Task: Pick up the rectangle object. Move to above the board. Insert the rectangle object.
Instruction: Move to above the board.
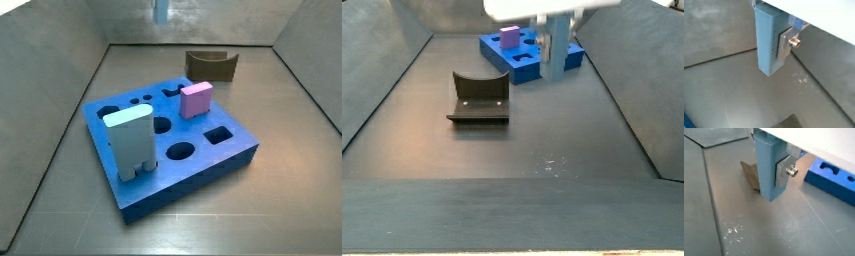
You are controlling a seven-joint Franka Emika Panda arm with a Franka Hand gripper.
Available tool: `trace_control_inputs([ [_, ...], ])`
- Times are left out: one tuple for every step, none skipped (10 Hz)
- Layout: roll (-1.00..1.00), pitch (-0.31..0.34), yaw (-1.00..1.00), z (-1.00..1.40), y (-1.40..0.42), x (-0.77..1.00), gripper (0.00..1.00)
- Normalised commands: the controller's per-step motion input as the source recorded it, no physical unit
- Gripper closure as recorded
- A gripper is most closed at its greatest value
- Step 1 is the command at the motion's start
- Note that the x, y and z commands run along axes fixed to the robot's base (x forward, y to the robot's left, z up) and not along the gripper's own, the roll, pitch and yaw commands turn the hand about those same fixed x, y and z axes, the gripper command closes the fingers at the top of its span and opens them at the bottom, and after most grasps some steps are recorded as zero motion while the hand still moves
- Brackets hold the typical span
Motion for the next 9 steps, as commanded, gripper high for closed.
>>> trace_control_inputs([
  [0.05, 0.127, -0.03, 1.0, 0.19, 0.1, 1.0],
  [0.05, 0.126, -0.03, 1.0, 0.18, 0.09, 1.0],
  [0.05, 0.123, -0.03, 1.0, 0.17, 0.09, 1.0],
  [0.04, 0.127, -0.03, 1.0, 0.15, 0.08, 1.0],
  [0.03, 0.122, -0.03, 1.0, 0.14, 0.07, 1.0],
  [0.02, 0.122, -0.03, 1.0, 0.14, 0.06, 1.0],
  [0.0, 0.122, -0.03, 1.0, 0.13, 0.06, 1.0],
  [0.0, 0.124, -0.03, 1.0, 0.11, 0.05, 1.0],
  [0.0, 0.124, -0.03, 0.86, 0.08, 0.03, 1.0],
])
